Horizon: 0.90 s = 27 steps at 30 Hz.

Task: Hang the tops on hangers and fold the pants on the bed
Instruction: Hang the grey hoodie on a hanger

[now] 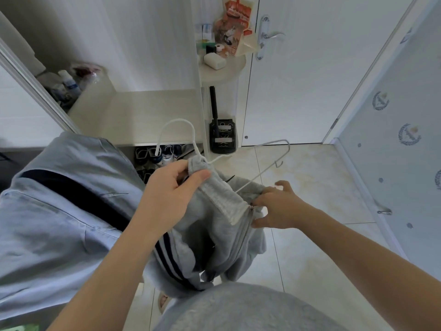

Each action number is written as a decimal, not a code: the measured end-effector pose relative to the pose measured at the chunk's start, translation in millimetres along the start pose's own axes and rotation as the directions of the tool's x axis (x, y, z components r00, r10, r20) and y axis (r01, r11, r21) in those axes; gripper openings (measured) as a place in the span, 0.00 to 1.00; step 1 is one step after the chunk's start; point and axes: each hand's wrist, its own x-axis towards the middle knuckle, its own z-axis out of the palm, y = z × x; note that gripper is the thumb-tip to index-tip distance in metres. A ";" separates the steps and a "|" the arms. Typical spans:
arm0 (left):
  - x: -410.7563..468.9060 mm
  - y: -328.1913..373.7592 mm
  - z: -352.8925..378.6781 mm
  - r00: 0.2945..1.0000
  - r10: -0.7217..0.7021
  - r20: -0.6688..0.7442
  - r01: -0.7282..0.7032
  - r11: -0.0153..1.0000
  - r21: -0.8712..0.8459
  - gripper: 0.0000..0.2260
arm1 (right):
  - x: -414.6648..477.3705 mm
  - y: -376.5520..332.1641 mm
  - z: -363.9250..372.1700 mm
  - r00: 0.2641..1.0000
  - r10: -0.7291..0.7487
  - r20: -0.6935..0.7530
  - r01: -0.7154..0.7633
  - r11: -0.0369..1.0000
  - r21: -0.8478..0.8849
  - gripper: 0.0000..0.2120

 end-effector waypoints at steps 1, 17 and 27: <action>-1.1 -1.4 -2.3 1.000 0.000 0.024 -0.001 1.000 0.025 0.13 | 0.5 4.4 -1.1 1.000 0.005 -0.013 -0.006 0.999 -0.035 0.19; 1.3 -19.5 -20.9 0.962 -0.142 0.234 0.051 0.933 0.357 0.18 | 6.5 54.0 -48.2 0.882 -0.111 -0.459 0.124 0.992 -0.002 0.03; 19.2 -7.0 26.3 0.951 0.030 0.308 -0.154 0.908 0.389 0.13 | -7.8 -48.4 -105.8 0.930 -0.145 -0.338 0.240 0.936 0.258 0.11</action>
